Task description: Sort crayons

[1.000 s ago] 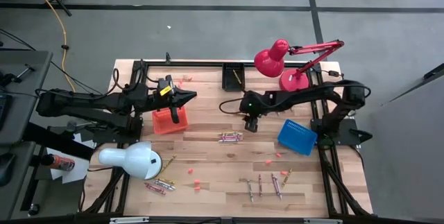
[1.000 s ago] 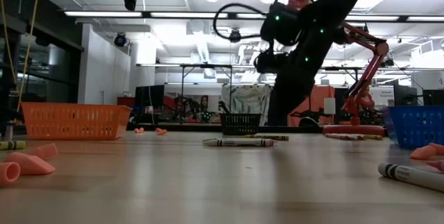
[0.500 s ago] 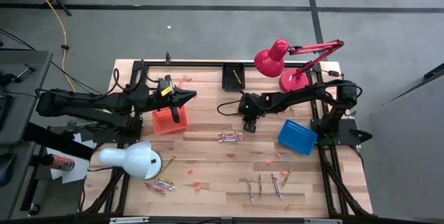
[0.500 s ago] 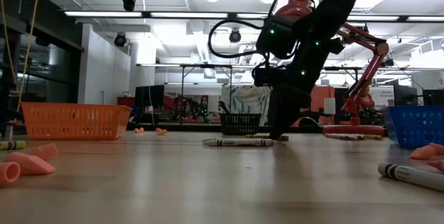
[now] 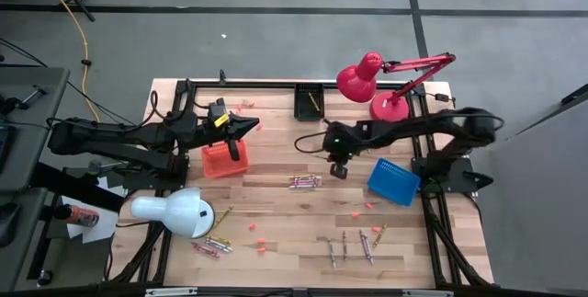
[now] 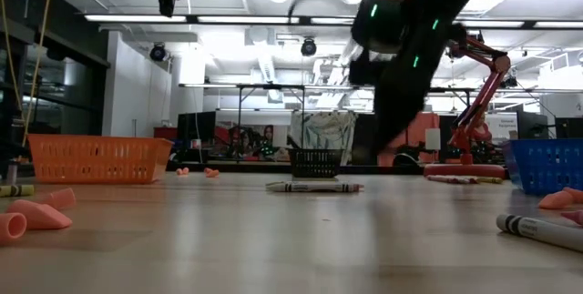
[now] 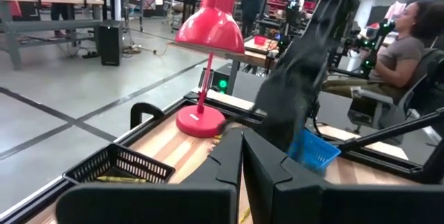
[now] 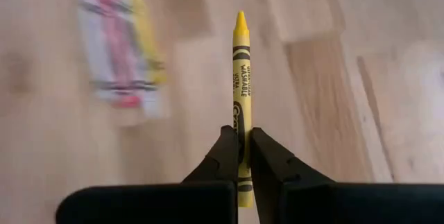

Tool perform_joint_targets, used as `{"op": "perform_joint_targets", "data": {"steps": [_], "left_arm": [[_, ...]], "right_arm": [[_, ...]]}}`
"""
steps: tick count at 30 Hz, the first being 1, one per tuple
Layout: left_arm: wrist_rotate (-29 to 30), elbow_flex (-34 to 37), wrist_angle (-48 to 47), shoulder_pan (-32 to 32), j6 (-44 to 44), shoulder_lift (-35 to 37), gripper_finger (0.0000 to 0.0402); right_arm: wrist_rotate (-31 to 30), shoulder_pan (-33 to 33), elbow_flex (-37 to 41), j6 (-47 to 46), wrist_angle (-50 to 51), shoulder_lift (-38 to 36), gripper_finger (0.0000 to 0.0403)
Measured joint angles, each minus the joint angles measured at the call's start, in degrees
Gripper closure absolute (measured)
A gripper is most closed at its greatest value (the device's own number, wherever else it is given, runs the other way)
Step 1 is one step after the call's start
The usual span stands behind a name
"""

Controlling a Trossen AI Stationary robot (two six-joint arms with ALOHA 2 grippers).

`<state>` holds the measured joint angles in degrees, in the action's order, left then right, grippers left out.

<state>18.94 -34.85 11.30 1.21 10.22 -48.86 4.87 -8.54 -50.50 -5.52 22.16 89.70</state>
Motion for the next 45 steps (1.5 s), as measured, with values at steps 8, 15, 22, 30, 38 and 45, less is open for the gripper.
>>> {"op": "perform_joint_targets", "data": {"steps": [8, 15, 22, 30, 38, 45], "left_arm": [[0.00, 0.00, -1.59, 0.00, -4.35, -0.53, 0.0399], [-2.21, 0.00, 5.93, 0.02, -4.46, -5.18, 0.0399], [-6.24, 0.00, 10.29, 0.00, -4.31, -10.40, 0.0399], [-6.82, 0.00, 12.29, 0.00, -2.98, -10.66, 0.0399], [-5.83, 0.00, 12.68, 0.39, -2.98, -7.06, 0.0399], [-4.85, -0.02, 12.41, 0.43, -3.55, -4.32, 0.0399]], "right_arm": [[0.55, 4.22, 0.00, -3.78, -7.51, -12.41, 0.0401], [-1.61, 4.18, -0.05, -6.23, -30.41, -12.69, 0.0401], [-1.37, 3.94, -0.05, -6.45, -34.96, -12.75, 0.0402], [-1.14, 3.94, -0.05, -6.47, -35.19, -12.75, 0.0402], [-9.74, 4.10, -0.11, -3.38, -31.52, -5.12, 0.0402], [-34.82, 4.03, -8.55, 3.76, -23.52, 7.03, 0.0402]]}}
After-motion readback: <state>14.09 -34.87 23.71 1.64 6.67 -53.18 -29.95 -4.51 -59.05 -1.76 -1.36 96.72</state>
